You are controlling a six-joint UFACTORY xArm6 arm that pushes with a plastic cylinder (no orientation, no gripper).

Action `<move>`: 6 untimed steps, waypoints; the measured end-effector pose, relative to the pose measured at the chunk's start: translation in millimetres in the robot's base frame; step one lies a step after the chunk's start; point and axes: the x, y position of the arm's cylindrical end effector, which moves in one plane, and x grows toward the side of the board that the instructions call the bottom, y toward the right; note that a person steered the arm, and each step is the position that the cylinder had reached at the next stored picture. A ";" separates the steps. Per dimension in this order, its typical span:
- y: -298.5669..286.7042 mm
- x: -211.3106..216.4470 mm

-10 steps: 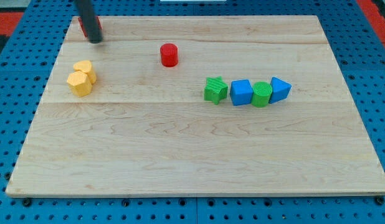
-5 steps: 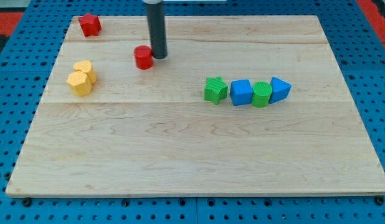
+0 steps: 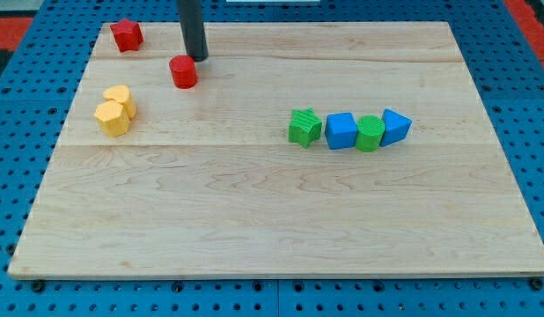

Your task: Drag the red circle to the right of the red star

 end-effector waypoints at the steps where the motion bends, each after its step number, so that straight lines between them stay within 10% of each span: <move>1: 23.7 15.2; 3: 42.1 86.7; 6: -37.1 -4.6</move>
